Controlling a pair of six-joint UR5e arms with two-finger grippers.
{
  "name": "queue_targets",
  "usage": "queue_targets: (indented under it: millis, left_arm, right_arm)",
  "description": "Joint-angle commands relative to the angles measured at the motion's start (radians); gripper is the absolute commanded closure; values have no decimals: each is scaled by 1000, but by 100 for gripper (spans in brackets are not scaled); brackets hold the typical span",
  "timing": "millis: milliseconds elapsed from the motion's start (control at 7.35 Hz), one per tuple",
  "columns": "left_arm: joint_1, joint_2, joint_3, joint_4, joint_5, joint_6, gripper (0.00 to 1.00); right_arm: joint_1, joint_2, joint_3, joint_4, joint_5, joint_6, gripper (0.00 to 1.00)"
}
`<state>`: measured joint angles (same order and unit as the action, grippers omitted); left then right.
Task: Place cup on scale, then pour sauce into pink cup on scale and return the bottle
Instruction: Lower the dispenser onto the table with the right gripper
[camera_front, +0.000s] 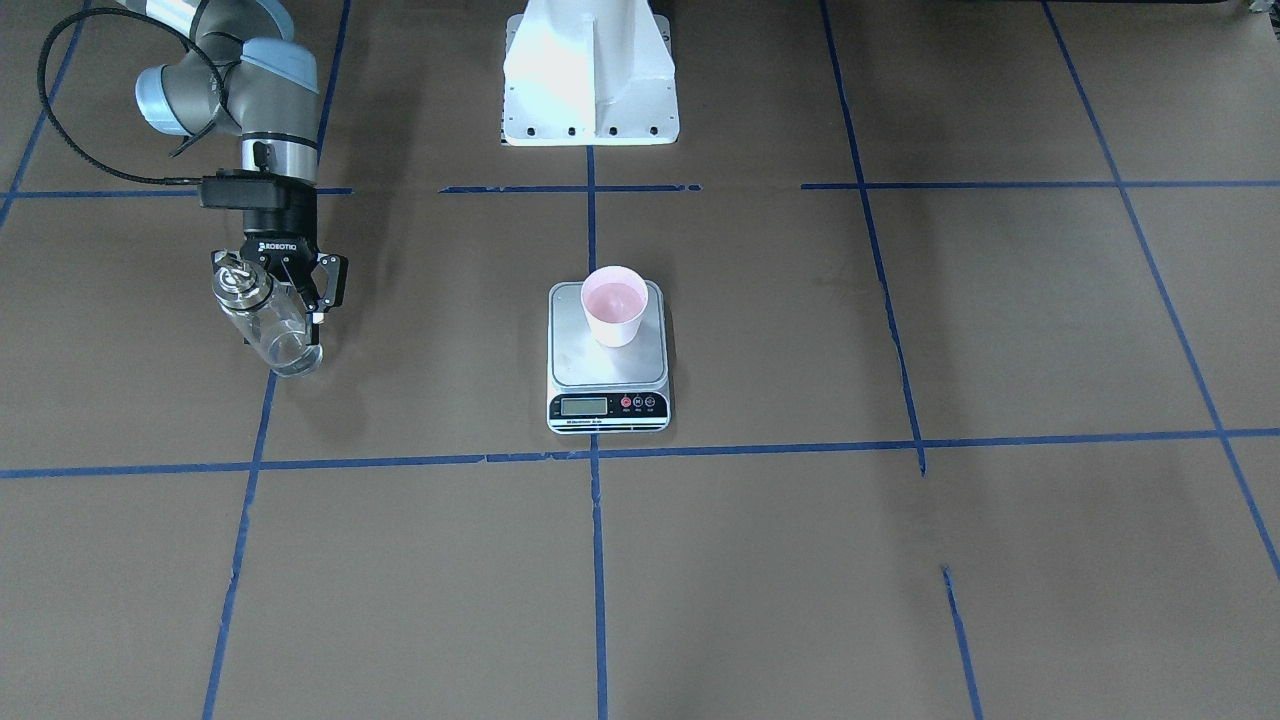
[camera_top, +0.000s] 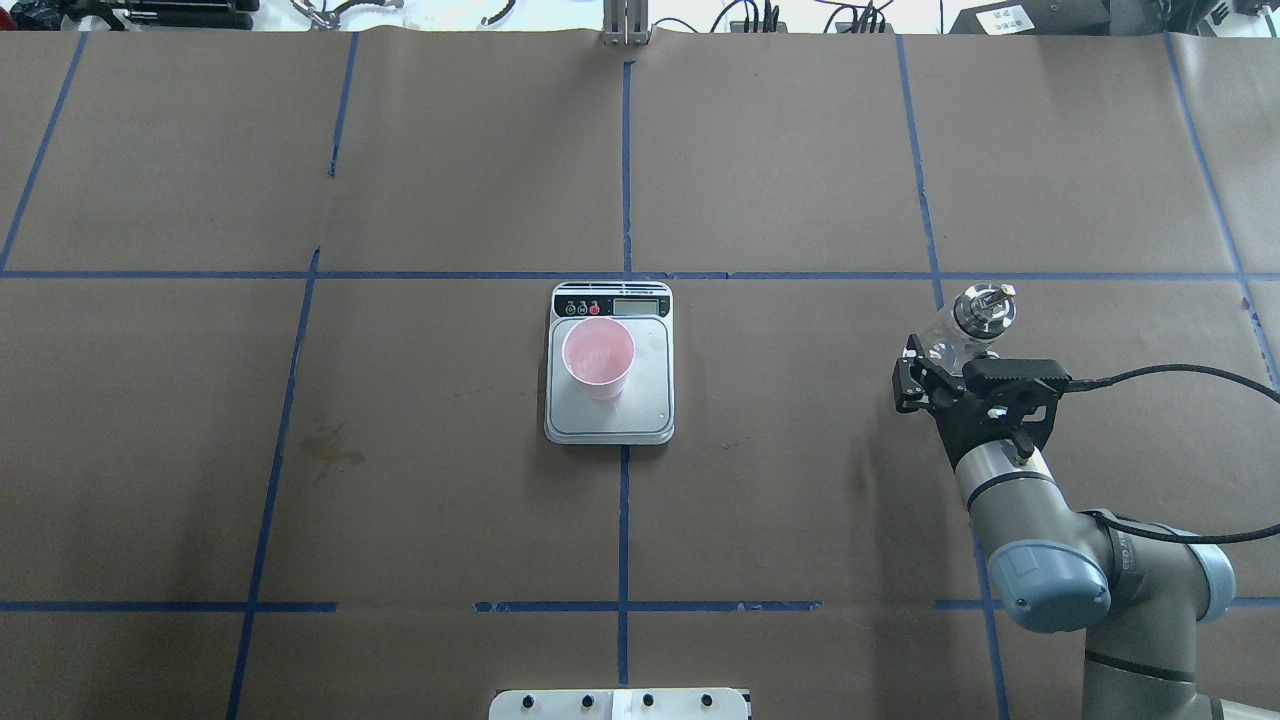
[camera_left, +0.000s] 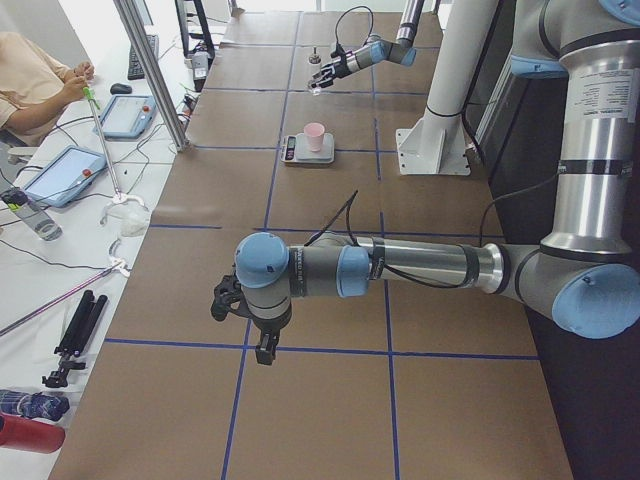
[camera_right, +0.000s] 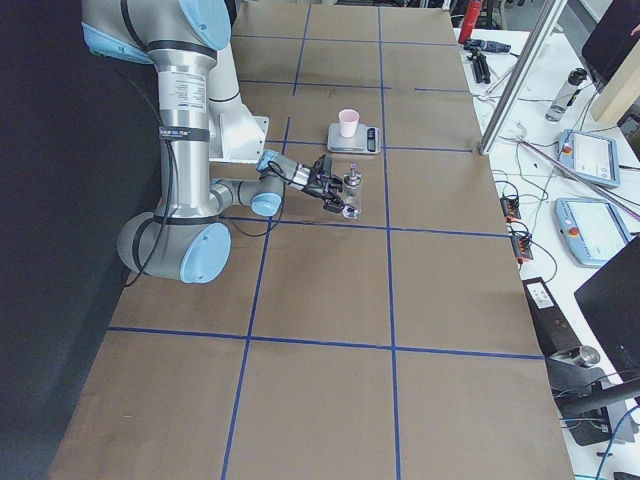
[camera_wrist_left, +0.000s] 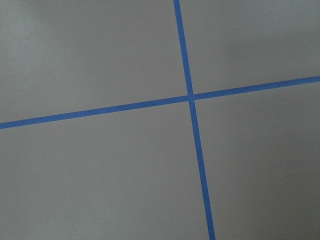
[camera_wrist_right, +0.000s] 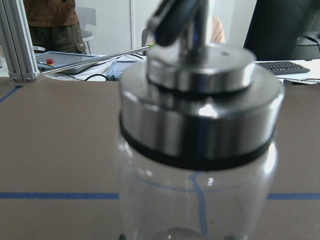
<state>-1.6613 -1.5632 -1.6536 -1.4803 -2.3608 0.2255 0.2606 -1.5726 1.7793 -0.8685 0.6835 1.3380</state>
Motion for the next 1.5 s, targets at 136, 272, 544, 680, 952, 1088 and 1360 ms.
queue_targets:
  millis: [136,272,544,680,952,1088,1360]
  left_arm:
    - [0,0,0,0,0,0,0]
    - [0,0,0,0,0,0,0]
    - [2,0,0,0,0,0,0]
    - [0,0,0,0,0,0,0]
    - [2,0,0,0,0,0,0]
    - [2,0,-2,0,0,0,0]
    - [2,-1,0,0,0,0,0]
  right_arm:
    - [-1,6,-11,2,1,1,52]
    - [-1,6,-12,2,4,3,51]
    - [-1,8,-15,2,5,6,43]
    - [-1,6,-17,2,5,12,23]
    - [-1,6,-15,2,5,12,1]
    - [-1,6,-15,2,5,12,0]
    - [-1,6,-14,2,5,12,0]
